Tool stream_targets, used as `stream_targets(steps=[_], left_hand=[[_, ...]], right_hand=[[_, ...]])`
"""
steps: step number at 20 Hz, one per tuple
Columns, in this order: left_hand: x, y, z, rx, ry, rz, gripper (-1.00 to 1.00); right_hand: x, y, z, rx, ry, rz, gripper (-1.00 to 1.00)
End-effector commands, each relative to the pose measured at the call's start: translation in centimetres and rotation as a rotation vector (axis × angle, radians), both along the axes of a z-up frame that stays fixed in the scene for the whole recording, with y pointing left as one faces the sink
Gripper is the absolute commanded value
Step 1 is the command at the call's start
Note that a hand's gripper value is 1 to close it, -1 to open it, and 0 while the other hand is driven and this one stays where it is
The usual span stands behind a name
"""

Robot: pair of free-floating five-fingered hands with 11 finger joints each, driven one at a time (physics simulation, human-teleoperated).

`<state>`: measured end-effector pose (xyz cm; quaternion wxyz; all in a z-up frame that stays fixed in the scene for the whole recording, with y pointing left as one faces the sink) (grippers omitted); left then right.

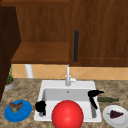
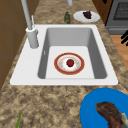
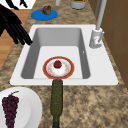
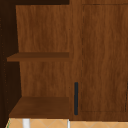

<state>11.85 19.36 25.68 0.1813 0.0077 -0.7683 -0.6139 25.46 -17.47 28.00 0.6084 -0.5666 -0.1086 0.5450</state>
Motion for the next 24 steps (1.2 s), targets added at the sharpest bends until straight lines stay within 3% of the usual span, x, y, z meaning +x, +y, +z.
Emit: stream_targets(steps=[1,16,24], left_hand=[[0.0,0.0,0.0,0.000,0.000,0.000,0.00],[0.0,0.0,0.0,0.000,0.000,0.000,0.00],[0.0,0.0,0.0,0.000,0.000,0.000,0.00]], right_hand=[[0.0,0.0,-0.9,0.017,0.000,0.124,-1.00],[0.0,0.0,-4.7,0.200,0.027,0.451,-1.00],[-2.7,-1.6,-4.7,0.269,0.032,0.586,-1.00]])
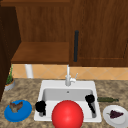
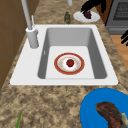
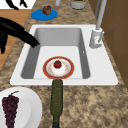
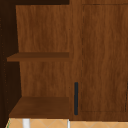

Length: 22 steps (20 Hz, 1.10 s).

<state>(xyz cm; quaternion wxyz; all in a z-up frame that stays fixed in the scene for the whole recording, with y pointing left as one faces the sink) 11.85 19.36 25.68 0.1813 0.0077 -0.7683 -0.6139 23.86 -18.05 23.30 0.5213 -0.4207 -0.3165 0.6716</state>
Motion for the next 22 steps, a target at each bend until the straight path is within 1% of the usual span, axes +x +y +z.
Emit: stream_targets(steps=[1,4,5,7,11,13,16,17,18,19,20,21,22], left_hand=[[0.0,0.0,0.0,0.000,0.000,0.000,0.00],[0.0,0.0,0.0,0.000,0.000,0.000,0.00],[0.0,0.0,0.0,0.000,0.000,0.000,0.00],[0.0,0.0,0.0,0.000,0.000,0.000,0.00],[0.0,0.0,0.0,0.000,0.000,0.000,0.00],[0.0,0.0,0.0,0.000,0.000,0.000,0.00],[0.0,0.0,0.0,0.000,0.000,0.000,0.00],[0.0,0.0,0.0,0.000,0.000,0.000,0.00],[0.0,0.0,0.0,0.000,-0.001,0.000,-1.00],[0.0,0.0,-0.1,-0.009,0.004,0.020,-1.00],[-0.2,0.0,-0.1,-0.010,0.004,0.019,-1.00],[0.0,0.0,0.0,-0.008,0.011,0.006,-1.00],[-0.1,0.0,-0.1,-0.007,0.025,0.001,-1.00]], right_hand=[[-1.5,-1.2,0.0,0.000,-0.007,0.079,-1.00],[-2.8,-1.8,0.0,0.026,-0.002,0.120,-1.00],[-3.8,-2.1,0.1,0.030,-0.001,0.110,-1.00],[-5.2,-2.5,0.4,0.042,-0.002,0.111,-1.00],[-8.0,-3.2,0.4,0.093,-0.020,0.098,-1.00],[-8.7,-4.1,0.5,0.119,-0.035,0.085,-1.00],[-9.1,-4.1,0.4,0.158,-0.009,0.083,-1.00],[-8.8,-3.7,0.2,0.109,0.030,0.082,-1.00],[-8.7,-3.9,0.3,0.072,0.001,0.081,0.00],[-8.8,-4.0,0.3,0.062,0.002,0.088,0.00],[-8.8,-4.0,0.2,0.062,0.001,0.086,0.00],[-8.9,-4.0,0.2,0.063,0.000,0.085,0.00],[-8.9,-4.1,0.2,0.064,-0.002,0.084,0.00]])
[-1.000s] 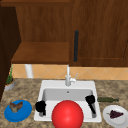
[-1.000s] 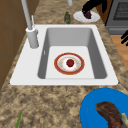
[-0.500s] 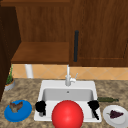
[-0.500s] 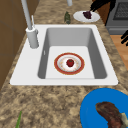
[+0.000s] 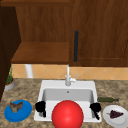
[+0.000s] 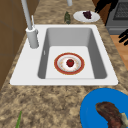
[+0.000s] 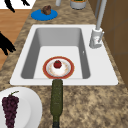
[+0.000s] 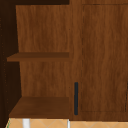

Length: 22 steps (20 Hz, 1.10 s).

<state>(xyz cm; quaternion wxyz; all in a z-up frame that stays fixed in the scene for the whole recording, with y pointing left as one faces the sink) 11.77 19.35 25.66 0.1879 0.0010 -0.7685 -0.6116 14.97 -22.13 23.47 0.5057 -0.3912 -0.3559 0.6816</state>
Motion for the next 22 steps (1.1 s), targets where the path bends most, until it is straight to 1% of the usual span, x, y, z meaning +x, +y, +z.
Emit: stream_targets(steps=[1,2,3,4,5,6,8,10,11,17,19,20,21,22], left_hand=[[0.2,0.0,0.0,0.000,0.021,0.000,-1.00],[0.5,0.8,0.0,-0.015,0.004,-0.024,-1.00],[0.9,1.2,0.0,-0.025,0.054,-0.034,-1.00],[0.3,1.9,0.8,-0.045,0.051,-0.008,-1.00],[0.5,3.0,1.4,-0.069,0.033,-0.010,-1.00],[0.5,3.6,1.6,-0.058,0.038,-0.016,-1.00],[0.5,4.7,2.5,-0.069,0.027,-0.022,-1.00],[0.5,5.9,3.2,-0.083,0.034,-0.025,-1.00],[0.5,6.5,3.6,-0.087,0.032,-0.027,-1.00],[-0.3,10.4,5.1,-0.101,0.034,-0.033,-1.00],[-0.7,11.6,5.3,-0.104,0.023,-0.035,-1.00],[-0.8,12.2,5.3,-0.102,0.012,-0.036,-1.00],[-1.1,12.6,5.1,-0.096,-0.020,-0.016,-1.00],[-1.3,13.1,5.1,-0.094,-0.032,-0.009,-1.00]], right_hand=[[0.0,0.0,0.0,0.000,0.000,0.000,0.00],[0.0,0.0,0.0,0.001,-0.001,-0.001,0.00],[0.0,0.0,0.0,0.001,-0.002,-0.001,0.00],[0.0,0.0,0.0,0.002,-0.003,-0.002,0.00],[0.0,0.0,0.0,0.003,-0.004,-0.002,0.00],[0.0,0.0,0.0,0.003,-0.004,-0.003,0.00],[0.0,0.0,0.0,0.004,-0.006,-0.003,0.00],[0.0,0.0,0.0,0.005,-0.006,-0.004,0.00],[0.0,0.0,0.0,0.006,-0.007,-0.004,0.00],[0.0,0.0,-0.1,0.007,-0.008,-0.005,0.00],[0.0,0.0,-0.1,0.007,-0.008,-0.006,0.00],[0.0,0.0,-0.1,0.007,-0.008,-0.006,0.00],[0.0,0.0,-0.1,0.008,-0.009,-0.006,0.00],[0.0,0.0,-0.1,0.008,-0.009,-0.006,0.00]])
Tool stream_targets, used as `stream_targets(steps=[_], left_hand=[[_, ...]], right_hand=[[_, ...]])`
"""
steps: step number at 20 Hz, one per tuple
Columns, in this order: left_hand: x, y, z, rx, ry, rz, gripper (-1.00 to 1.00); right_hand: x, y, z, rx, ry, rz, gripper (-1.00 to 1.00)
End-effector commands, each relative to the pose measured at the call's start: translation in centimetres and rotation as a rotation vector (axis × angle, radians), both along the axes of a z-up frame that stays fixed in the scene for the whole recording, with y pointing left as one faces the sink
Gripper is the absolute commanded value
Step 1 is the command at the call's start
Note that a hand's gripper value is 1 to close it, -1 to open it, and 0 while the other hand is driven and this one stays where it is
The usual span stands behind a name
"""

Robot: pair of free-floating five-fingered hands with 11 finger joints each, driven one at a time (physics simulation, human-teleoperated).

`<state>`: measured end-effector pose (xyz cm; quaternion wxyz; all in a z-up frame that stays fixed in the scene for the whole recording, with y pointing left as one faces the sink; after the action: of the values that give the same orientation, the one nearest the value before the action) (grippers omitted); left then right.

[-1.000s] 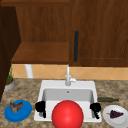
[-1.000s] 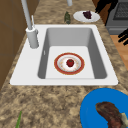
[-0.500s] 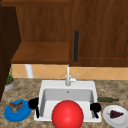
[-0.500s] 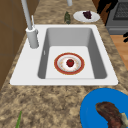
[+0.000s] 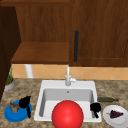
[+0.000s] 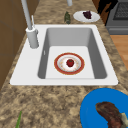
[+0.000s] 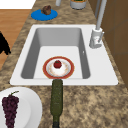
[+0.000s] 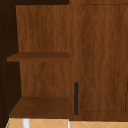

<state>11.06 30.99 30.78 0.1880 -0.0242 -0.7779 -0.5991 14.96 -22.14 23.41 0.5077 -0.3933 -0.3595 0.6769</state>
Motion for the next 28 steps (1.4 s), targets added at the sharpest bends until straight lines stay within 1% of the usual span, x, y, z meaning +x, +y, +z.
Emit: stream_targets(steps=[1,2,3,4,5,6,8,15,18,20,22,23,26,28], left_hand=[[-1.0,2.0,0.2,-0.057,-0.049,0.029,-1.00],[-1.2,2.6,0.3,-0.059,-0.051,0.029,-1.00],[-1.3,3.3,0.5,-0.050,-0.046,0.021,-1.00],[-1.4,4.0,0.8,-0.047,-0.037,0.013,-1.00],[-1.7,4.7,1.4,-0.044,-0.019,0.006,-1.00],[-1.8,5.5,1.7,-0.047,-0.011,-0.001,-1.00],[-2.2,6.8,2.2,-0.056,-0.006,-0.002,-1.00],[-3.8,11.7,3.8,-0.059,-0.002,-0.005,-1.00],[-4.8,13.6,4.1,-0.058,-0.016,-0.007,-1.00],[-5.5,14.6,3.9,-0.060,-0.038,0.016,-1.00],[-6.0,15.9,4.0,-0.064,-0.039,0.021,-1.00],[-6.2,16.5,4.0,-0.066,-0.044,0.016,-1.00],[-6.1,18.4,4.9,-0.069,-0.027,0.003,-1.00],[-5.8,18.9,6.2,-0.056,-0.006,-0.002,-1.00]], right_hand=[[0.0,0.0,0.0,0.000,0.000,0.000,0.00],[0.0,0.0,0.0,0.000,0.000,0.000,0.00],[0.0,0.0,0.0,0.000,0.000,0.000,0.00],[0.0,0.0,0.0,0.000,0.000,0.000,0.00],[0.0,0.0,0.0,0.000,0.000,0.000,0.00],[0.0,0.0,0.0,0.000,0.000,0.000,0.00],[0.0,0.0,0.0,0.000,0.000,0.000,0.00],[0.0,0.0,0.0,0.001,0.000,-0.001,0.00],[0.0,0.0,0.0,0.001,-0.001,-0.001,0.00],[0.0,0.0,0.0,0.001,-0.001,-0.001,0.00],[0.0,0.0,0.0,0.001,-0.001,-0.001,0.00],[0.0,0.0,0.0,0.001,-0.001,-0.001,0.00],[0.0,0.0,0.0,0.001,-0.001,-0.001,0.00],[0.0,0.0,0.0,0.001,-0.001,-0.001,0.00]])
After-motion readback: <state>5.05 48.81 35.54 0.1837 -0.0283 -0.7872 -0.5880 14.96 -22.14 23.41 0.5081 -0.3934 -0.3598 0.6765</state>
